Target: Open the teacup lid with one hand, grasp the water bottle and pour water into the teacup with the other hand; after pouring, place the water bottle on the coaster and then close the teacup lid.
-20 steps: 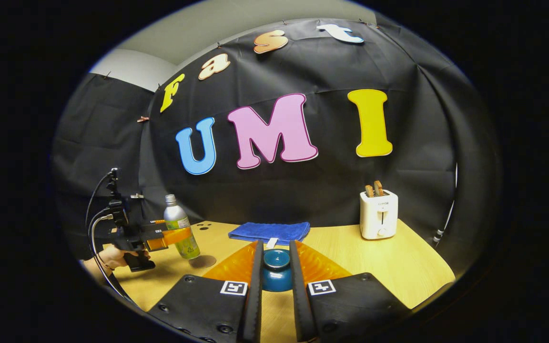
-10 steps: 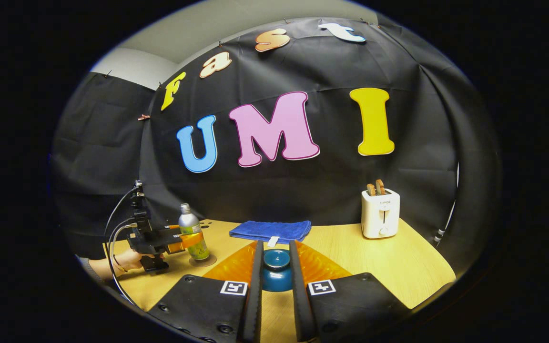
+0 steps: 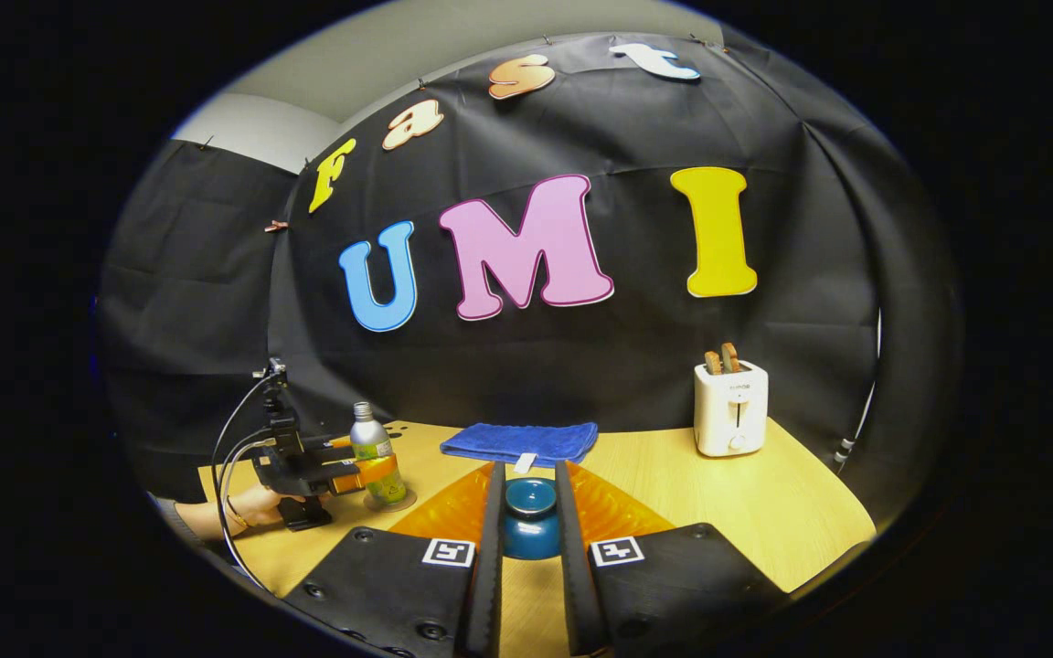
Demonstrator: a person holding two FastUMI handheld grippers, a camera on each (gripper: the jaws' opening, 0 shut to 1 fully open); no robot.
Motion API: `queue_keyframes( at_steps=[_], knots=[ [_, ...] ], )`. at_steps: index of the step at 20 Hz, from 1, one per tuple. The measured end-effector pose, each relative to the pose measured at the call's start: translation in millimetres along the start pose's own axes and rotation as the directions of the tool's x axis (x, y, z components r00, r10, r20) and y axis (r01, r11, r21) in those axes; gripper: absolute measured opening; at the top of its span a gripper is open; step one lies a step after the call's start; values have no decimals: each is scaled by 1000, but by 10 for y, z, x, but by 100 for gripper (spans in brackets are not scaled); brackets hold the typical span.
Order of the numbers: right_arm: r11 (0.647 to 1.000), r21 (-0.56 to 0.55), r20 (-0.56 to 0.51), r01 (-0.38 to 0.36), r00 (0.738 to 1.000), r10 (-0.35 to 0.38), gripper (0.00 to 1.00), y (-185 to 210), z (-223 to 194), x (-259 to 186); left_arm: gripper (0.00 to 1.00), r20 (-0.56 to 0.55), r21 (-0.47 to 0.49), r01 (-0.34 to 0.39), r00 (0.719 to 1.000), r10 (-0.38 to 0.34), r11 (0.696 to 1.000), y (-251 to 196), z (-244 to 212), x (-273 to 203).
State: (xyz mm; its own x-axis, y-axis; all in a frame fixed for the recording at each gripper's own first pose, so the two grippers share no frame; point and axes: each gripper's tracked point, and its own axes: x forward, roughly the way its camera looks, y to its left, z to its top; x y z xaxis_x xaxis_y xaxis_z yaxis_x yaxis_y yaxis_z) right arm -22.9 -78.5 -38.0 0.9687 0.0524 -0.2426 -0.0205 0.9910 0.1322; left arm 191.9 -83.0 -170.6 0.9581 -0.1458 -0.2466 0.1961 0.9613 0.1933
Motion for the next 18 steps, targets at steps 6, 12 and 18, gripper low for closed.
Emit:
queue_keyframes(
  at_steps=[6,12,18],
  knots=[
    [1000,3,-14,-28,1000,28,36,157,-83,75,96,9,-16,2,1000,-2,1000,-95,26,-220],
    [986,50,-76,-159,984,162,32,833,-470,339,97,67,-84,-48,996,53,995,23,99,-856],
    [985,19,-203,-172,964,172,31,1214,-1036,697,97,123,-145,-93,986,111,985,207,223,-1355]
  ],
)
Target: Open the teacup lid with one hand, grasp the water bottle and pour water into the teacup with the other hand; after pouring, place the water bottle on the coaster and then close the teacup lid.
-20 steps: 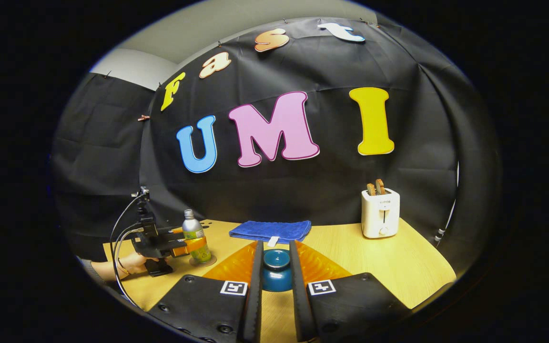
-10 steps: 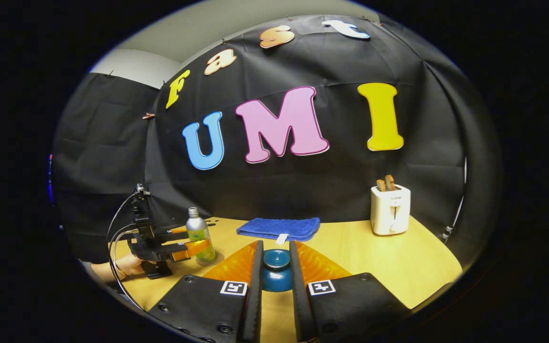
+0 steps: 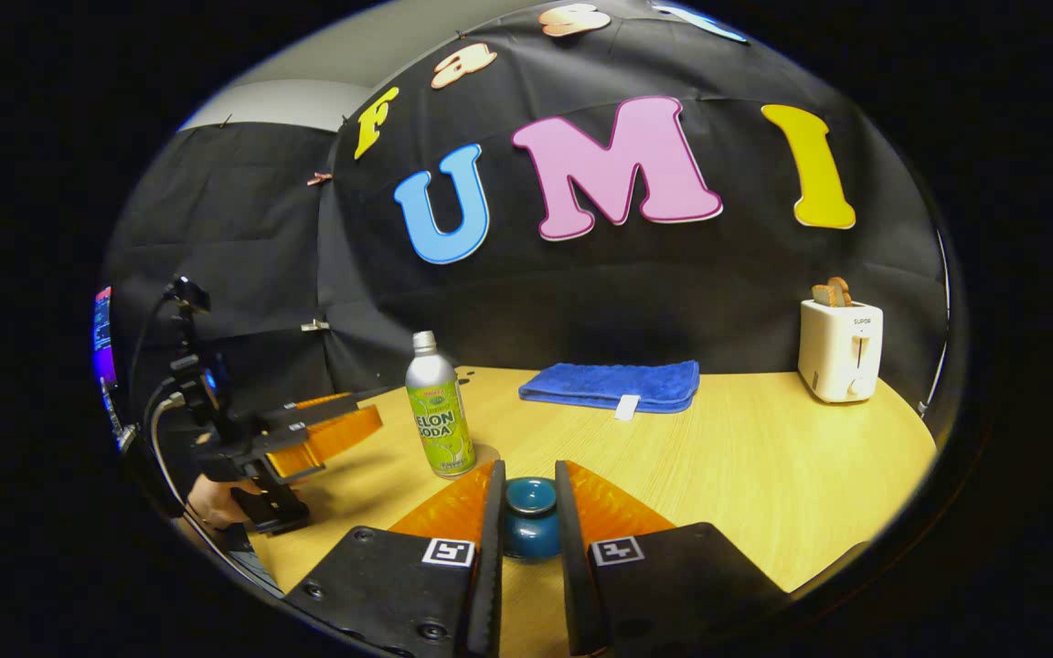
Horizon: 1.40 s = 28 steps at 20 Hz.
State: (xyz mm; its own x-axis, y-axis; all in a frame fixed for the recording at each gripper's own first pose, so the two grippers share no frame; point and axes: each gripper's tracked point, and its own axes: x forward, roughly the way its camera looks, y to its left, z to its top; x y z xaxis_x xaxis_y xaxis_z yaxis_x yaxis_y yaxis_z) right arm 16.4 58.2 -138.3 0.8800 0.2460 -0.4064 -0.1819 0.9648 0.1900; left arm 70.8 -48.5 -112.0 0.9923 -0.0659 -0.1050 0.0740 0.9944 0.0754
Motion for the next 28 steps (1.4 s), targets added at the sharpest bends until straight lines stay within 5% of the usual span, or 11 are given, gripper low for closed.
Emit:
queue_keyframes(
  at_steps=[9,10,12,15,20,24,28],
  knots=[
    [996,-59,-60,69,996,-73,37,-9,-340,295,98,32,23,1,999,-2,1000,44,135,-146],
    [996,-58,-66,73,995,-76,27,-17,-359,313,98,29,23,4,1000,-4,1000,37,135,-141],
    [996,-60,-75,69,994,-74,32,-7,-383,346,98,31,28,2,1000,-2,1000,57,151,-142],
    [994,-90,-92,67,993,-75,27,10,-418,358,98,32,26,4,999,-4,1000,49,143,-136],
    [987,-139,-69,78,994,-88,46,28,-300,282,98,16,4,9,1000,-9,1000,35,95,-121],
    [993,-97,96,73,993,-64,71,96,211,-37,98,16,7,9,1000,-9,1000,11,112,-133],
    [985,-107,250,137,962,-107,82,-34,611,-562,98,30,7,21,999,-22,1000,-97,200,-195]
  ],
)
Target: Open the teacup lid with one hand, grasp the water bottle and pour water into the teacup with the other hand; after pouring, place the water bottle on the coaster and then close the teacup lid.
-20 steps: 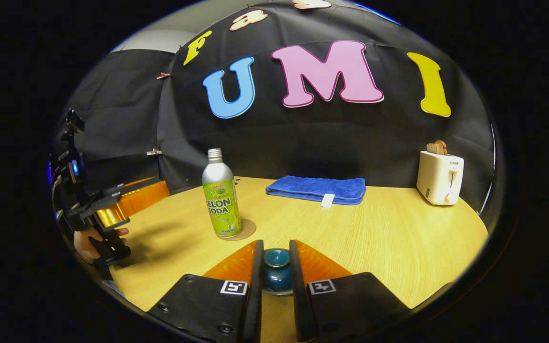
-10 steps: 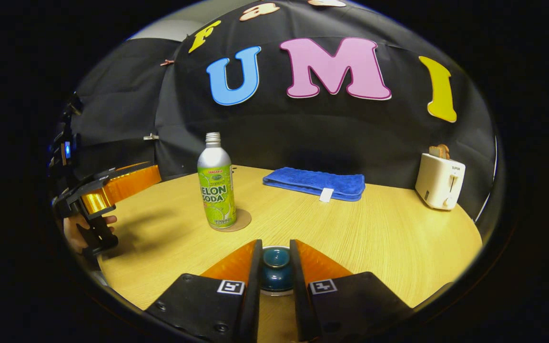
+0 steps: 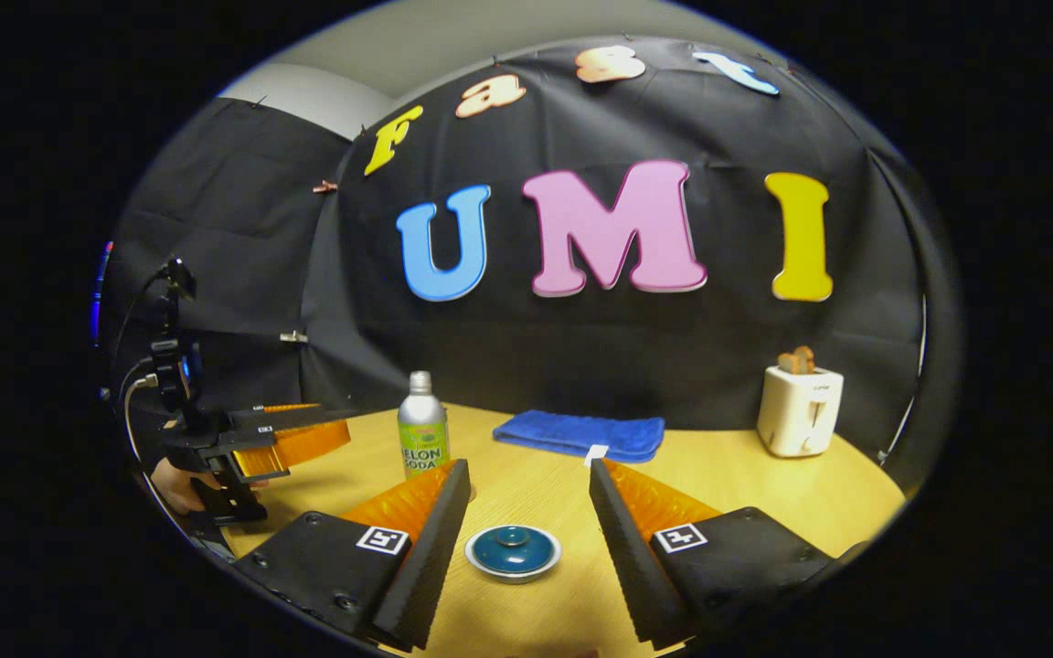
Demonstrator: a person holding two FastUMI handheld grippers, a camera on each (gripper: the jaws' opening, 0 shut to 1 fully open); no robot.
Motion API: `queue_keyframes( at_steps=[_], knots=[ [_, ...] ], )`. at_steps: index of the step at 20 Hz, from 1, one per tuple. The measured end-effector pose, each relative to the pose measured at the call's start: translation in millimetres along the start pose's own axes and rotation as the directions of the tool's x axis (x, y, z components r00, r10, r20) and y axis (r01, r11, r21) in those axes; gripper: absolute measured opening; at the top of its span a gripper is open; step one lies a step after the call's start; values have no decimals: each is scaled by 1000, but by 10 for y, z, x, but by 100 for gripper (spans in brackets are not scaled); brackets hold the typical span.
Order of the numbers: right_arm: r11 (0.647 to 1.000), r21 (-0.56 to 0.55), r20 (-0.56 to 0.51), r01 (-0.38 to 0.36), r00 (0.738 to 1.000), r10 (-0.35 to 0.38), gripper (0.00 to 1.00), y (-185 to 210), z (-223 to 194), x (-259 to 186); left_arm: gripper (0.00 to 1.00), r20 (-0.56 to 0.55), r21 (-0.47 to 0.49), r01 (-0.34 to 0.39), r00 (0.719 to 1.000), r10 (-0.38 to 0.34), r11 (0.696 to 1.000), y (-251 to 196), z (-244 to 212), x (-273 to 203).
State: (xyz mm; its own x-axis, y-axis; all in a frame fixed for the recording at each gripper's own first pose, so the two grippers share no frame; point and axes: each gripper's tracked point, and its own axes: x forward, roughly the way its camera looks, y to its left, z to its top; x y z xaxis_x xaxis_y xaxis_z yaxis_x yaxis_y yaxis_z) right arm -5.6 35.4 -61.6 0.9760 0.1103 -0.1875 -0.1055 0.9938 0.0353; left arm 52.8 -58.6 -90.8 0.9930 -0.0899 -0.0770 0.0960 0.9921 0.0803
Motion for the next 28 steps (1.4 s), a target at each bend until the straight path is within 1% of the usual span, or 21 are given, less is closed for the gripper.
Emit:
queue_keyframes(
  at_steps=[3,5,6,9,13,15,18,22,28],
  knots=[
    [999,-17,79,46,996,-44,84,-169,206,-274,98,17,22,5,1000,-5,1000,-89,84,-43],
    [996,-10,106,87,991,-85,87,-314,287,-341,98,31,38,9,999,-11,999,-166,156,-76],
    [996,6,115,94,989,-94,87,-342,331,-350,98,39,46,10,999,-12,999,-191,191,-95],
    [996,31,102,83,991,-86,89,-325,333,-328,98,49,50,18,999,-21,999,-272,216,-125],
    [997,9,93,83,992,-83,89,-305,312,-322,98,32,6,18,999,-18,1000,-262,128,-111],
    [997,1,102,80,992,-80,89,-289,339,-323,98,21,-6,1,1000,-1,1000,-199,88,-100],
    [997,-3,102,83,991,-82,89,-305,332,-317,98,19,-1,-15,1000,15,1000,-141,74,-99],
    [997,17,86,73,994,-74,89,-300,293,-310,98,26,14,-12,1000,12,1000,-155,96,-110],
    [998,9,87,70,994,-70,89,-296,295,-301,98,25,19,-12,1000,11,1000,-153,99,-127]
  ],
)
